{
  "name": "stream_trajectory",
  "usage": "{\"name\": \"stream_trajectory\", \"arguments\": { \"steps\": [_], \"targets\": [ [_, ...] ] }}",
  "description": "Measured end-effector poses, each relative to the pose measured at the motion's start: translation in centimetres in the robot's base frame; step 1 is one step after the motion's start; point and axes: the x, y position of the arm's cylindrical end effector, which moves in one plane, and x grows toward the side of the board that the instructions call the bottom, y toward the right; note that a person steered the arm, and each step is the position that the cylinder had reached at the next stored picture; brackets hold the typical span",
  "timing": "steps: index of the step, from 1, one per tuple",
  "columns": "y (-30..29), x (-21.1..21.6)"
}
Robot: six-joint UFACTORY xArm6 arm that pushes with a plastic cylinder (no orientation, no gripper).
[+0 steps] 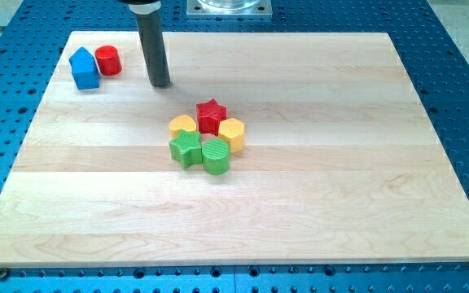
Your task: Move the red circle right to the blue blocks
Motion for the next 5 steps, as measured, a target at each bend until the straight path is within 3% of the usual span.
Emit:
{"name": "stream_trajectory", "arguments": {
  "steps": [1,3,5],
  "targets": [
    [-3.5,-8.8],
    [-10.9,-9.7],
    [-12.5,-8.9]
  ]
}}
